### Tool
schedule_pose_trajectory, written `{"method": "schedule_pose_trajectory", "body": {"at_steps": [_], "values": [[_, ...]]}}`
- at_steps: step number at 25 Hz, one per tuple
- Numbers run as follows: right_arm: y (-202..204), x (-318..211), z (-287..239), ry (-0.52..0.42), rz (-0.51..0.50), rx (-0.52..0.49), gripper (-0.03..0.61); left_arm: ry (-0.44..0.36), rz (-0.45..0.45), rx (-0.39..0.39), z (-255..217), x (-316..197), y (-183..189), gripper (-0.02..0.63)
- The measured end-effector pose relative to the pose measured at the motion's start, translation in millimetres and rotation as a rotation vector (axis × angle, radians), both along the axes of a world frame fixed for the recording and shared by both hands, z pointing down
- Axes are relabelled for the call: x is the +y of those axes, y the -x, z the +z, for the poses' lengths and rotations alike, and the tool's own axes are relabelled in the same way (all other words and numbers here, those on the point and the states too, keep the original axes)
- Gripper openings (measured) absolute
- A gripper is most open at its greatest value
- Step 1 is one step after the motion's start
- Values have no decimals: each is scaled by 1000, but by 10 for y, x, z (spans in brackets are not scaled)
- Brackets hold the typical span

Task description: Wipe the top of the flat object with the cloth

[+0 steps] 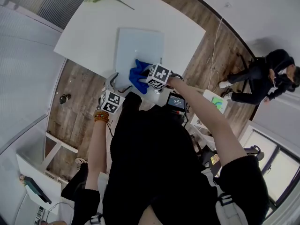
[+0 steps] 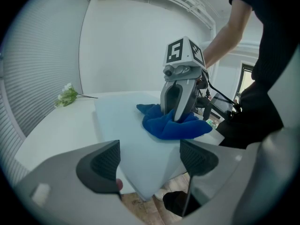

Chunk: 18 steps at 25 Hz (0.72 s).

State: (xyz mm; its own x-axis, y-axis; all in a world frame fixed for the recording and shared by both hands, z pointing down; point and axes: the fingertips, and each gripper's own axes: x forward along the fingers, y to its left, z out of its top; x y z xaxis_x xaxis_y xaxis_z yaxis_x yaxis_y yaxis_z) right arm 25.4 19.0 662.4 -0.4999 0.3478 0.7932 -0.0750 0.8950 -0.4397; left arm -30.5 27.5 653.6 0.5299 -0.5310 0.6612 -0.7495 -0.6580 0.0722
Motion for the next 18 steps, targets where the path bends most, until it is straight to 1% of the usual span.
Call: {"method": "schedule_pose_trajectory", "body": {"at_steps": [2,4,6,8,10,12,15,18], "values": [[-2,37,-6,9,-26,0,92,13,10,1,-14,9,-7,385],[-2,47,-29,46,-44,-8,94,37,25,22,-60,30,-4,385],[11,-9,-111,90,-27,-38,95,34,23,37,-146,54,39,385],[57,-214,-254,86,24,-94,97,4,21,7,-216,77,133,385],[116,-568,-423,38,95,-150,97,-16,24,-34,-247,105,239,385],[157,-982,-554,-30,159,-178,97,-21,23,-55,-251,150,308,385],[178,-1587,-617,-141,242,-168,98,-12,35,-82,-198,231,314,383],[180,-2026,-578,-234,303,-122,98,-2,46,-101,-159,285,264,383]]}}
